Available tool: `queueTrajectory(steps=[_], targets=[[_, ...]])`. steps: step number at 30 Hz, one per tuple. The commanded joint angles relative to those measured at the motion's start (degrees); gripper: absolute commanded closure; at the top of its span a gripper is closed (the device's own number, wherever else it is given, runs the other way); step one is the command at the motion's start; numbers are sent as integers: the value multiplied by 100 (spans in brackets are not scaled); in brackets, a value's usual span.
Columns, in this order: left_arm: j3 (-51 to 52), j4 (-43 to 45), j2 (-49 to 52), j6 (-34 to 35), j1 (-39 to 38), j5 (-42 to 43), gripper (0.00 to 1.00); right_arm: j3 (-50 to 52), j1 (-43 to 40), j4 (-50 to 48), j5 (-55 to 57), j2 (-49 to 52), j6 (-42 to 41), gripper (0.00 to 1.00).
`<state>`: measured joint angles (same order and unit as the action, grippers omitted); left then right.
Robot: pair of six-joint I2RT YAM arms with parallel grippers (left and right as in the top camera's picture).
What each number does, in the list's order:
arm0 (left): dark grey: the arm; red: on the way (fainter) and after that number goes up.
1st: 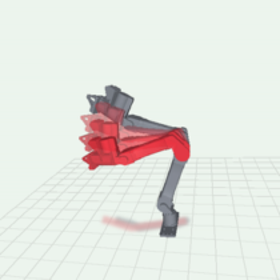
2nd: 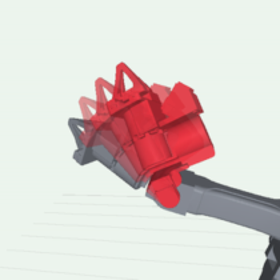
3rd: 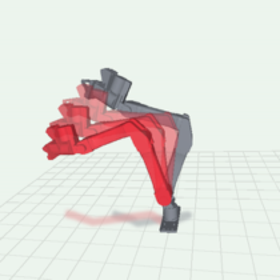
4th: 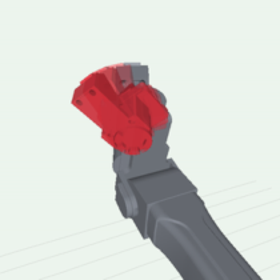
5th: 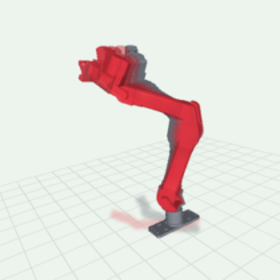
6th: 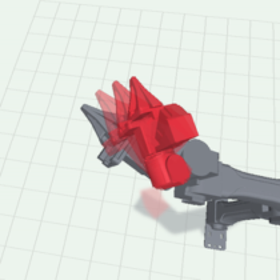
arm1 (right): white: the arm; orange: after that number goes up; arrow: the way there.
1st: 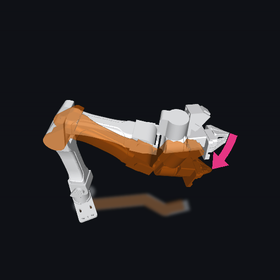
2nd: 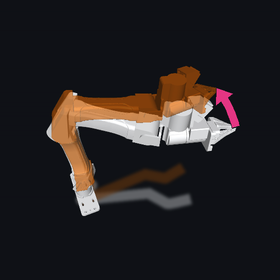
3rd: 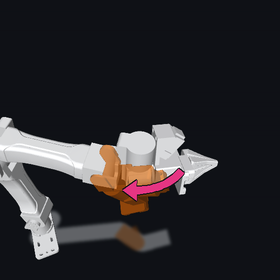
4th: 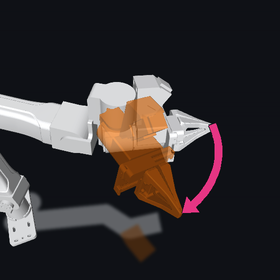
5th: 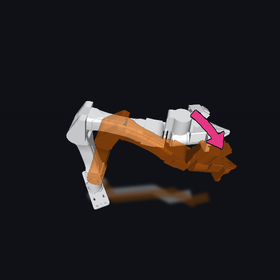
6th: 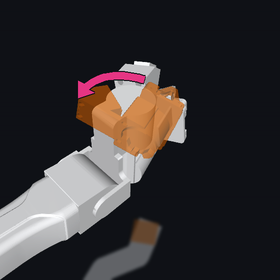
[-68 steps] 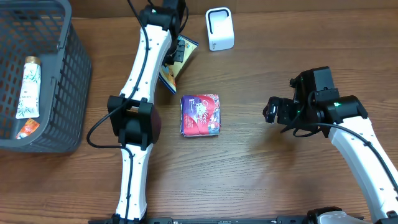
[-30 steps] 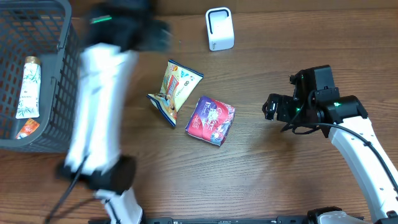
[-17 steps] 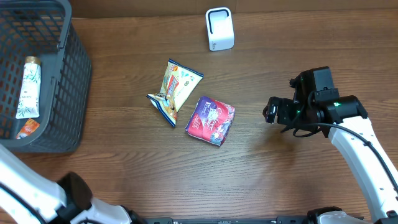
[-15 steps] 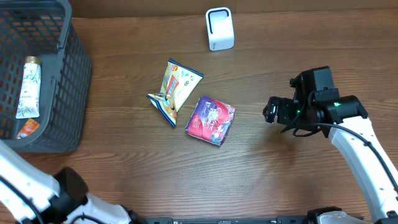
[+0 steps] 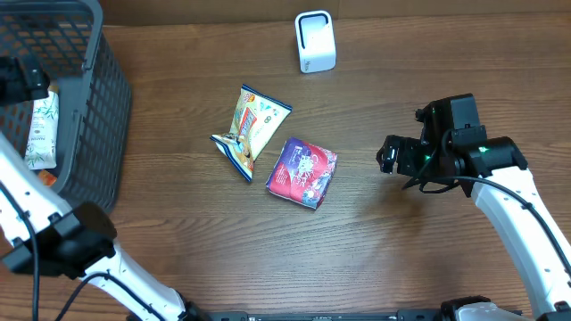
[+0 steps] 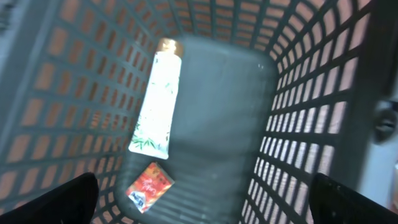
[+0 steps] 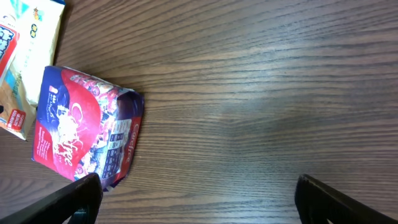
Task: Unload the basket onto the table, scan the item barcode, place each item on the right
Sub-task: 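Reach into the basket and grasp the white conditioner tube with left gripper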
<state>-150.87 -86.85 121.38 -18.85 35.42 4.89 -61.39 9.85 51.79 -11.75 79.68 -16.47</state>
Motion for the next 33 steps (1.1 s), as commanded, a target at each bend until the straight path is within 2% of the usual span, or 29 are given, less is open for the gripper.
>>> queueTrajectory(steps=[1,6,21,27,33], targets=[[2,44,317,-22,-114,-592,0,-83,22,-96,20,94,42,0],[2,216,695,304,-203,-1287,0,-83,22,-247,17,116,42,0],[2,1003,2280,247,-208,-1604,0,-83,22,-520,17,116,13,0],[2,1419,2520,103,-205,-1917,0,-83,22,-522,15,116,-9,0],[7,1746,2686,-11,-160,-1867,0,-83,22,-584,15,116,-181,0]])
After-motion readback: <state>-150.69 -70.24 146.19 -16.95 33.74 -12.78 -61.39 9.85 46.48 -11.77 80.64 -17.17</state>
